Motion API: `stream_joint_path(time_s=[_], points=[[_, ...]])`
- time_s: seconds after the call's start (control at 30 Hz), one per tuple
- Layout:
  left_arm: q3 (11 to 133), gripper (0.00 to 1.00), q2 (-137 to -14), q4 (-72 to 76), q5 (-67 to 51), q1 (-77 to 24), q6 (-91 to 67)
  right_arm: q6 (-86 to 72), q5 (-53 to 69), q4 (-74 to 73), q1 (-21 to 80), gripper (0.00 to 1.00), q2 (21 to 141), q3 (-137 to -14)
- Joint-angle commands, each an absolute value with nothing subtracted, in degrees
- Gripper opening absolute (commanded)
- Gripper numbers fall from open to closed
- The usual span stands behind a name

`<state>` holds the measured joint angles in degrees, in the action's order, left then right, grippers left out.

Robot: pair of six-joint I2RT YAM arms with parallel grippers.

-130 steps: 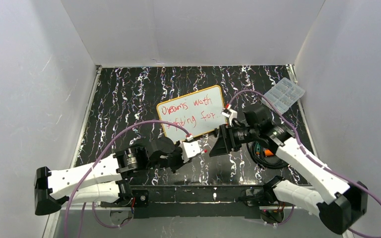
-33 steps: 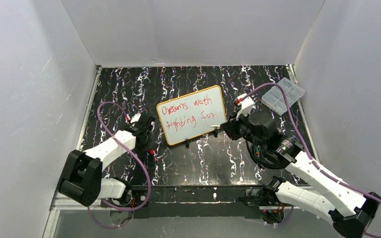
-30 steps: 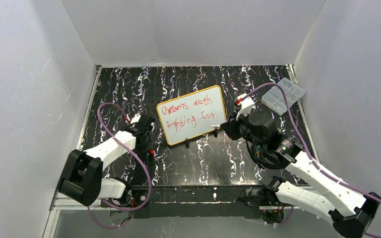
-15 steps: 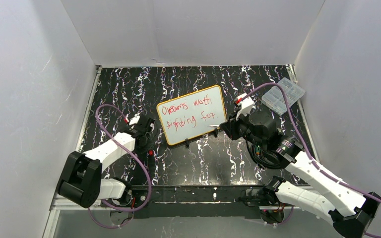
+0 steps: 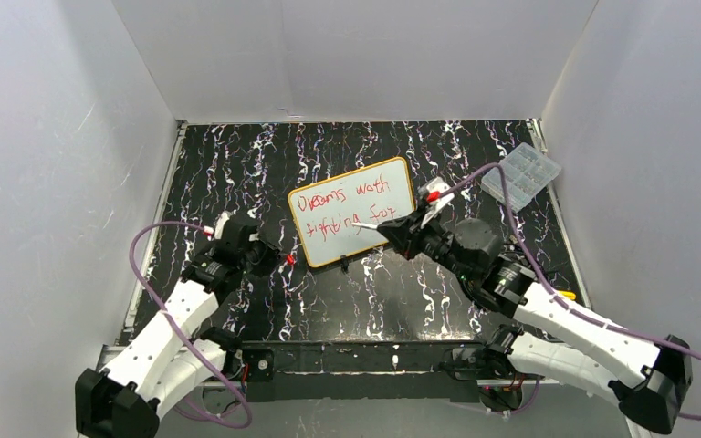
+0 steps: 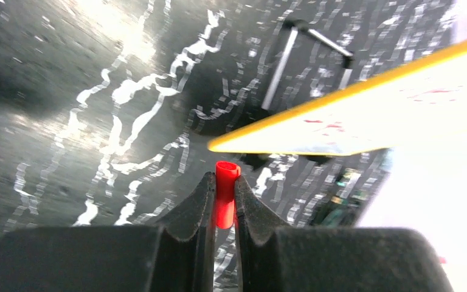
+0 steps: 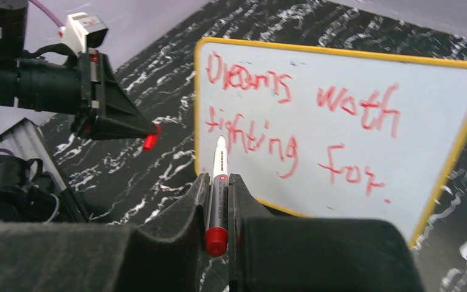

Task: Write a sentence on the whiteboard
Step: Close the whiteboard marker at the center of the board.

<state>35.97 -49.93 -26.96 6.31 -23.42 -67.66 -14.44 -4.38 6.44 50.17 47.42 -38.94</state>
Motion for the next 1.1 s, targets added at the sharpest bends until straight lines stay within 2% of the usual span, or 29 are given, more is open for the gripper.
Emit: stream_joint_path(time_s=[0.0,0.23,0.53,0.77,1.07], points=[[34.83,0.0,-45.22,-25.32,0.97,-23.12,-82.06,-10.43,-12.19,24.27,58.88,0.01,49.28,-37.04],[33.15,0.0,-41.61,-18.61,-3.6,-23.12,-96.01,-3.88,-23.56,34.23,70.11,0.01,51.9,-34.58],[33.4,0.0,-40.64,-15.71,-4.48,-23.12,-101.74,4.34,-31.04,39.47,80.39,0.01,59.29,-37.01],[32.5,0.0,-40.49,-14.51,-5.28,-23.15,-102.59,6.49,-36.96,41.46,83.44,0.01,63.81,-37.64],[31.73,0.0,-39.9,-13.94,-5.45,-23.19,-103.35,7.03,-39.1,43.37,84.02,0.01,63.52,-36.81]])
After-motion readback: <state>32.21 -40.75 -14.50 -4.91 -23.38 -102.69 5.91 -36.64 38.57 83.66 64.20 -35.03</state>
